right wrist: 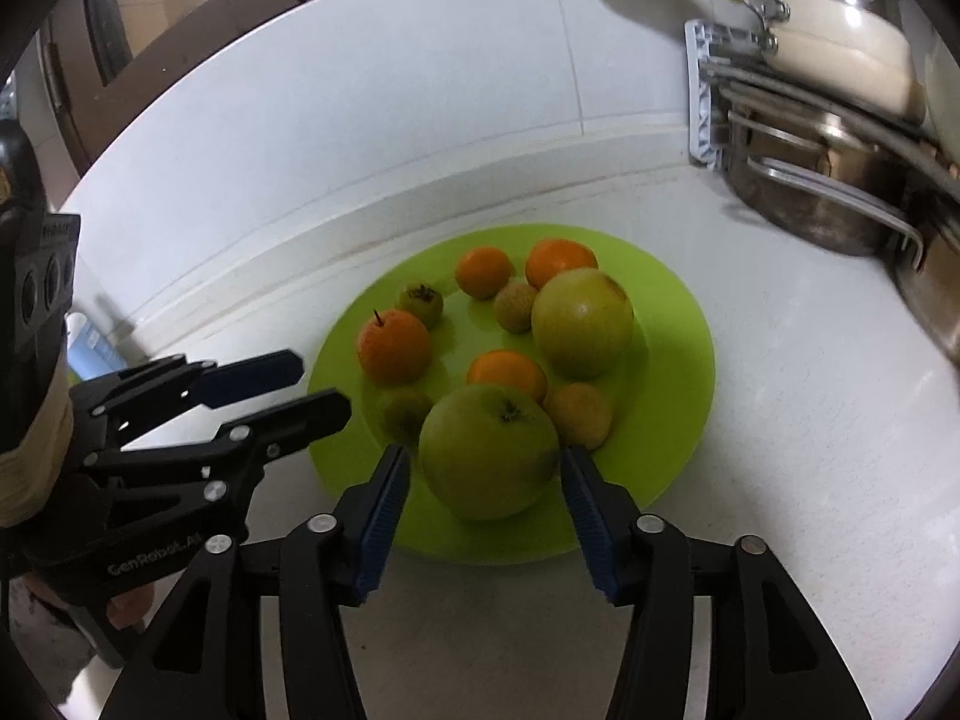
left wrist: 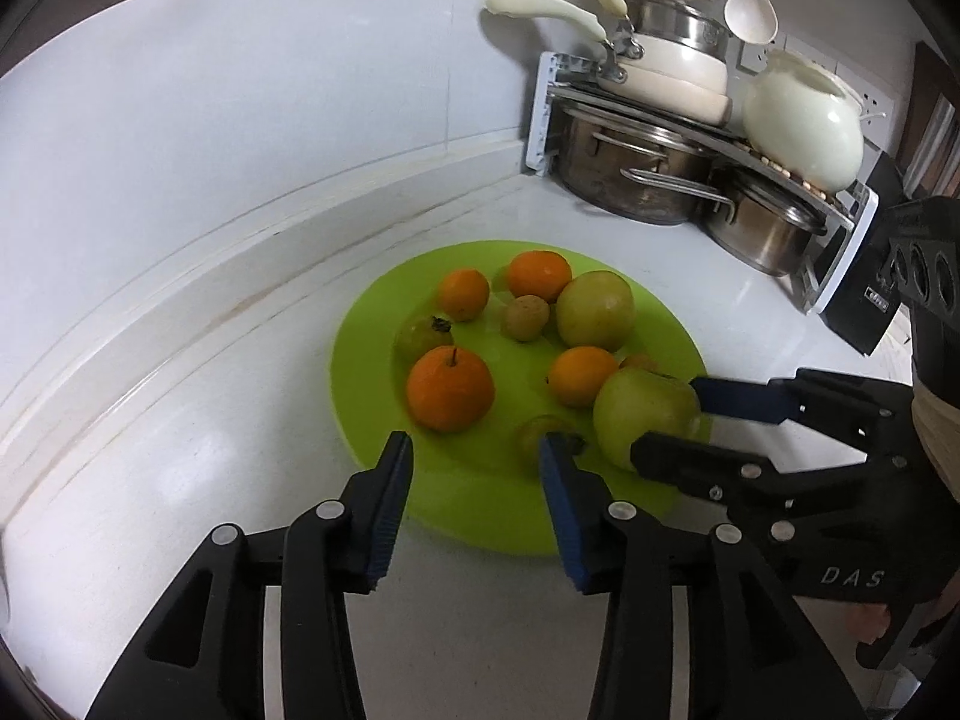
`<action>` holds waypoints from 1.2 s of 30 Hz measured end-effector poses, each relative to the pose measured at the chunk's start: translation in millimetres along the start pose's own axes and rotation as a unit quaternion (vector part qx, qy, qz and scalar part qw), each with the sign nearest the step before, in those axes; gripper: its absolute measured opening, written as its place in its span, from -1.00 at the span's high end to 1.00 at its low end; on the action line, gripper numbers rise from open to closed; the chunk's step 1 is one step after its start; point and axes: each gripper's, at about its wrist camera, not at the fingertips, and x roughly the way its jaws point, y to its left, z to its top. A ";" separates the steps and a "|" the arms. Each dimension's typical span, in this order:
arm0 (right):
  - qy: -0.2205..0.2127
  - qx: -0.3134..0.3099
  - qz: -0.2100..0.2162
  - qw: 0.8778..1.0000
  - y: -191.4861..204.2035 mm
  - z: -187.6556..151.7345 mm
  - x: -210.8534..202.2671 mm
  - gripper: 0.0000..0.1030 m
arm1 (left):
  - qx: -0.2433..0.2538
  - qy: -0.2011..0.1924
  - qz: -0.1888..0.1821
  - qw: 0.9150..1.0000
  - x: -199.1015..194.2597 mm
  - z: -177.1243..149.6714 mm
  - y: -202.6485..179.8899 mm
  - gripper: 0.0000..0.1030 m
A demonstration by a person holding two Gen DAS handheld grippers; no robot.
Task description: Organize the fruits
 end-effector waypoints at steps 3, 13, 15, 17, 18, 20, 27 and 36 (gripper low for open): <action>-0.009 -0.008 -0.004 1.000 4.6 0.2 -8.6 -0.10 | -0.005 -0.004 0.015 1.000 -11.0 -4.5 0.1 0.04; -0.047 -0.014 -0.035 0.998 18.3 -15.6 -60.2 -0.29 | -0.019 -0.035 0.066 0.997 -65.3 -22.7 -14.2 -0.23; -0.055 -0.012 -0.040 0.998 21.3 -19.4 -71.7 -0.31 | -0.022 -0.045 0.073 0.996 -78.5 -26.3 -17.8 -0.32; -0.065 -0.008 -0.046 0.997 24.7 -24.4 -84.8 -0.37 | -0.022 -0.059 0.081 0.995 -93.0 -30.6 -21.7 -0.41; -0.070 -0.006 -0.049 0.996 26.9 -27.7 -90.8 -0.41 | -0.021 -0.064 0.086 0.994 -99.0 -32.7 -23.2 -0.46; -0.081 0.000 -0.059 0.995 32.3 -36.0 -105.2 -0.46 | -0.020 -0.073 0.089 0.993 -111.6 -37.2 -25.8 -0.50; -0.116 0.013 -0.088 0.989 51.5 -64.6 -149.3 -0.59 | -0.009 -0.101 0.092 0.991 -154.7 -57.7 -39.1 -0.77; -0.143 0.014 -0.112 0.983 60.3 -93.8 -195.4 -0.64 | -0.007 -0.129 0.105 0.986 -200.6 -82.3 -67.3 -0.87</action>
